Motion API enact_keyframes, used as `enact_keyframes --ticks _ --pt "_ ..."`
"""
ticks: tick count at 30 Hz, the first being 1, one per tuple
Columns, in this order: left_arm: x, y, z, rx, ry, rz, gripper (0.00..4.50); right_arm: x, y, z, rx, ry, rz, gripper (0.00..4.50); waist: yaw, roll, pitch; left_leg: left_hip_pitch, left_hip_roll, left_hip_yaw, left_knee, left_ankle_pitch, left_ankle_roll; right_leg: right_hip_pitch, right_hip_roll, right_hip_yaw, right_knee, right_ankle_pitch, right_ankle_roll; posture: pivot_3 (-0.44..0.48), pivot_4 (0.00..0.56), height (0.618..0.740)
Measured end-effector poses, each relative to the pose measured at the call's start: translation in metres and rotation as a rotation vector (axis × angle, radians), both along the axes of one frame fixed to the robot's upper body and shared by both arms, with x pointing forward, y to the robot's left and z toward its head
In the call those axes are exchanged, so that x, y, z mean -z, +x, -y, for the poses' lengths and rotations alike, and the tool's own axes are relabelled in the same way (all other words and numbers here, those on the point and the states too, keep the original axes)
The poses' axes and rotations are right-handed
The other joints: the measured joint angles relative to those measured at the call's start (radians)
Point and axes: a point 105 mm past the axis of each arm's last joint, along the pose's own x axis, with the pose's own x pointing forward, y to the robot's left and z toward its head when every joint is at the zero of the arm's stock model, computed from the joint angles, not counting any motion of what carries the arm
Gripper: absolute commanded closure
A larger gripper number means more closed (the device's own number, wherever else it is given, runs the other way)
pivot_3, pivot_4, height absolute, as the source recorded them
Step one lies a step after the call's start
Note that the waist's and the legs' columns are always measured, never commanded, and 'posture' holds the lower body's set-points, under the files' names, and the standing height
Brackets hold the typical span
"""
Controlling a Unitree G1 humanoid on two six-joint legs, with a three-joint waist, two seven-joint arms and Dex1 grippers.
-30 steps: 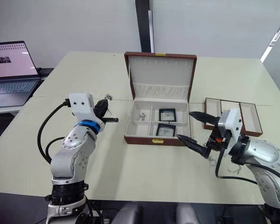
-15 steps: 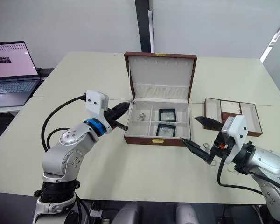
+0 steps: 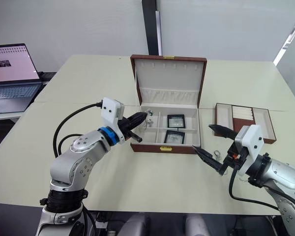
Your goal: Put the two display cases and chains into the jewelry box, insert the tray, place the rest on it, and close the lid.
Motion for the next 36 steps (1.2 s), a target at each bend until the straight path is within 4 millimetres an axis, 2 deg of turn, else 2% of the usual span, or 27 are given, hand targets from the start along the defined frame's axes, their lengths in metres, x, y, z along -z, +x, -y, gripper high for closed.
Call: enact_keyframes --ticks 12,20,21,27,34,36 --pt "0.029 -0.009 -0.005 -0.022 0.033 -0.067 4.45 -0.001 0.001 0.000 -0.014 -0.002 0.003 0.00 0.001 0.000 0.000 0.000 0.000 0.000 0.000 0.000 0.000 0.000 0.000 0.000 0.000 0.000 0.000 0.000 0.150 0.740" --pt "0.034 -0.012 -0.005 -0.021 0.033 -0.074 4.45 -0.002 0.005 0.001 -0.017 0.001 0.003 0.00 0.001 0.000 0.000 0.000 0.000 0.000 0.000 0.000 0.000 0.000 0.000 0.000 0.000 0.000 0.000 0.000 0.150 0.740" --pt "0.034 -0.012 -0.005 -0.022 0.033 -0.071 4.05 -0.002 0.005 0.001 -0.019 0.001 0.003 0.00 0.001 0.000 0.000 0.000 0.000 0.000 0.000 0.000 0.000 0.000 0.000 0.000 0.000 0.000 0.000 0.000 0.150 0.740" --pt "0.031 -0.013 -0.004 -0.016 0.025 -0.052 2.35 -0.001 0.005 0.002 -0.024 0.001 -0.001 0.00 0.001 0.000 0.000 0.000 0.000 0.000 0.000 0.000 0.000 0.000 0.000 0.000 0.000 0.000 0.000 0.000 0.150 0.740" --pt "0.015 -0.013 -0.003 0.017 -0.012 -0.011 0.21 0.003 0.008 0.006 -0.009 0.008 -0.021 0.00 0.000 0.000 0.000 0.000 0.000 0.000 0.000 0.000 0.000 0.000 0.000 0.000 0.000 0.000 0.000 0.000 0.150 0.740" --pt "0.011 -0.013 -0.003 0.028 -0.030 -0.004 0.04 0.006 0.011 0.010 0.006 0.014 -0.034 0.00 0.000 0.000 0.000 0.000 0.000 0.000 0.000 0.000 0.000 0.000 0.000 0.000 0.000 0.000 0.000 0.000 0.150 0.740"
